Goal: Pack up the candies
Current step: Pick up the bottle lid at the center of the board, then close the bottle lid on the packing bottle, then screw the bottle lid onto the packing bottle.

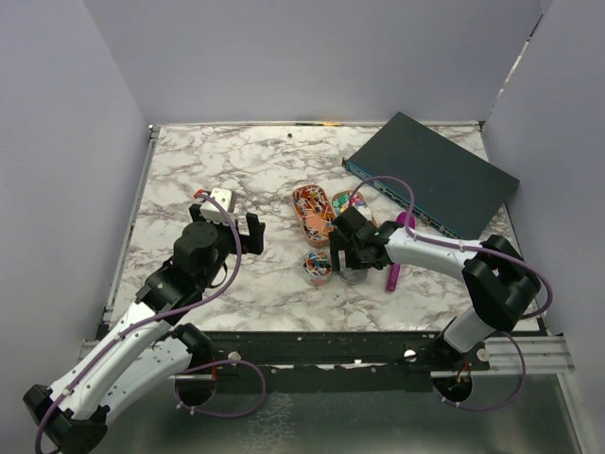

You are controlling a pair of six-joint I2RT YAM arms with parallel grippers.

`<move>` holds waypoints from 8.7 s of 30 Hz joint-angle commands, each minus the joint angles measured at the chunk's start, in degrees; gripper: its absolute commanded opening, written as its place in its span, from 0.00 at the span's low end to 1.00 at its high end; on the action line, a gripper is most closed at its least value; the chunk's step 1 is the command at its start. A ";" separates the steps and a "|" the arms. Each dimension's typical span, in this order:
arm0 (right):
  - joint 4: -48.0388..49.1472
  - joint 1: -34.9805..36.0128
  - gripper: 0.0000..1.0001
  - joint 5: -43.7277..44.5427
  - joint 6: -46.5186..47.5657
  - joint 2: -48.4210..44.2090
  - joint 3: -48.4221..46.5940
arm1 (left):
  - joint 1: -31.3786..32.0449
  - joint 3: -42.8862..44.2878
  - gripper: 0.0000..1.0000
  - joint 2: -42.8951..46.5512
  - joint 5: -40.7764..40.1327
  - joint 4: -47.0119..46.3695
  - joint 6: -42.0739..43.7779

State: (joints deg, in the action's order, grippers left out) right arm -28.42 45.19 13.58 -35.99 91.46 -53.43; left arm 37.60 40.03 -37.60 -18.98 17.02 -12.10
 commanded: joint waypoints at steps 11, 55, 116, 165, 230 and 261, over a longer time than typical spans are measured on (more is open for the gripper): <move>-0.97 0.86 1.00 3.29 -1.17 2.09 -0.83 | -0.17 -0.02 0.99 0.60 -1.14 0.31 0.79; -12.76 1.21 0.75 -1.54 4.02 -12.57 -5.46 | -0.17 0.08 0.99 0.16 -1.03 0.30 0.55; -14.27 9.78 0.72 -2.64 9.40 10.86 -25.98 | -0.20 -0.09 0.99 2.43 -2.10 0.36 0.76; -13.00 11.71 1.00 -0.72 6.72 7.43 -25.29 | -0.20 -0.09 0.99 2.36 -1.71 0.30 0.81; -9.19 11.69 0.60 -1.81 4.50 6.01 -19.25 | -0.25 -0.05 0.99 1.72 -1.67 0.30 0.79; -8.71 12.50 0.52 -4.80 3.26 5.80 -17.31 | -0.25 -0.05 0.99 2.19 -1.66 0.34 0.79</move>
State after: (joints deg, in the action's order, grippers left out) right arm -36.95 56.97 10.68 -31.97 94.83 -73.69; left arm 37.56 40.03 -36.10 -20.01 17.02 -11.88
